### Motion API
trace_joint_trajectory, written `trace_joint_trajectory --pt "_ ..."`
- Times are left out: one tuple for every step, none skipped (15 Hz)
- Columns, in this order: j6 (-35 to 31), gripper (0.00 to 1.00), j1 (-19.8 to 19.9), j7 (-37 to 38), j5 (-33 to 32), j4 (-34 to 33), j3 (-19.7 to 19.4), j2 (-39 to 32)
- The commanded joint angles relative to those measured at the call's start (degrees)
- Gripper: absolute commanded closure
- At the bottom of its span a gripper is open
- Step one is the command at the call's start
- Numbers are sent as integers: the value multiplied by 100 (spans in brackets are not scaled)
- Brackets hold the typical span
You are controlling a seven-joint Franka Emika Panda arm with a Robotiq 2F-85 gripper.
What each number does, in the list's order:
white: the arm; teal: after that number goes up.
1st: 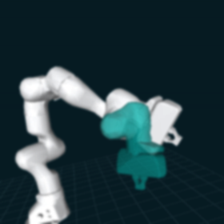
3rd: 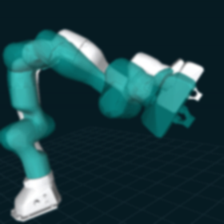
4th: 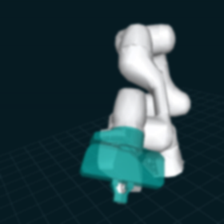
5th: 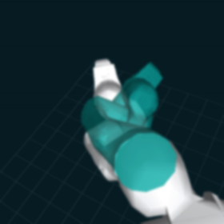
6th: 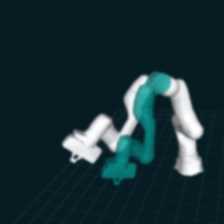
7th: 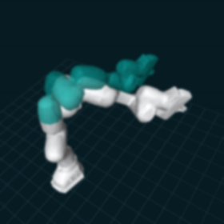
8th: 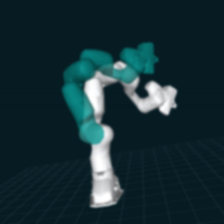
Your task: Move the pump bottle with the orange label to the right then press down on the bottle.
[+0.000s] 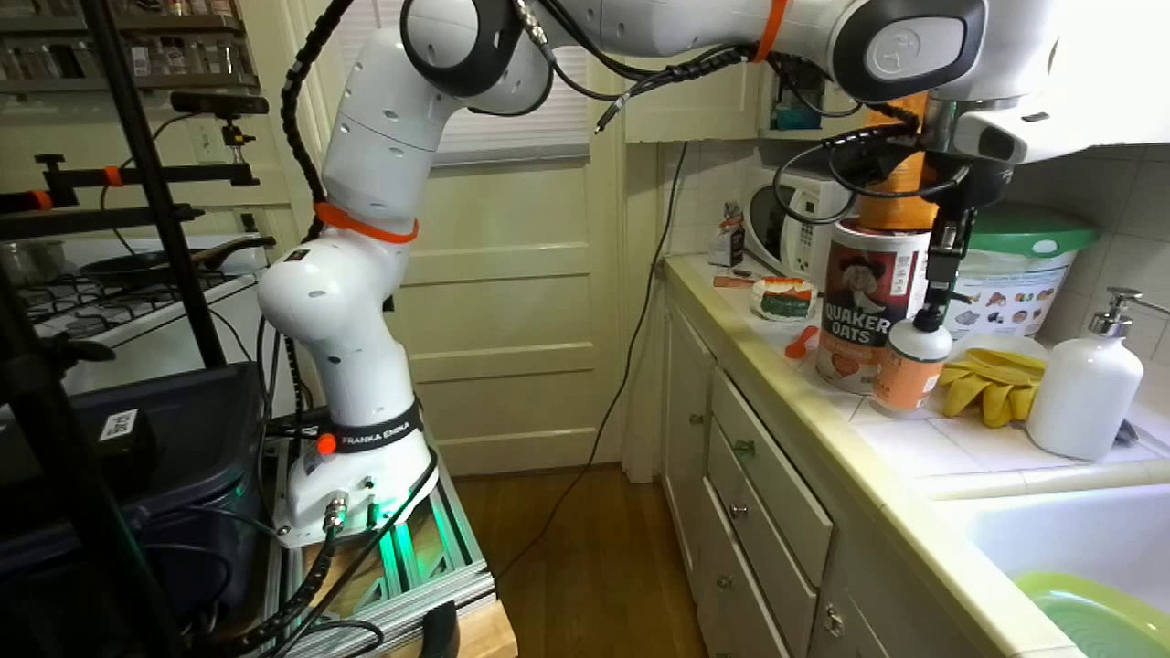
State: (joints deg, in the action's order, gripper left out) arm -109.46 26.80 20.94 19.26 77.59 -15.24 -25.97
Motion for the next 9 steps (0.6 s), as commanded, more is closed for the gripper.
trace_joint_trajectory --pt "-436 96 -2 736 201 -108 -97 0" --pt "-577 96 -22 906 123 -126 -133 -15" --pt "-688 96 -38 1048 55 -141 -165 -26" --pt "-754 96 -57 1182 -22 -163 -202 -50" --pt "-738 96 -99 1286 -93 -257 -282 -116" --pt "-716 96 -134 1400 -219 -290 -330 -159" --pt "-686 96 -168 1534 -337 -319 -381 -199" --pt "-613 96 -206 1724 -491 -359 -445 -241" --pt "-518 96 -222 1855 -614 -411 -476 -286"
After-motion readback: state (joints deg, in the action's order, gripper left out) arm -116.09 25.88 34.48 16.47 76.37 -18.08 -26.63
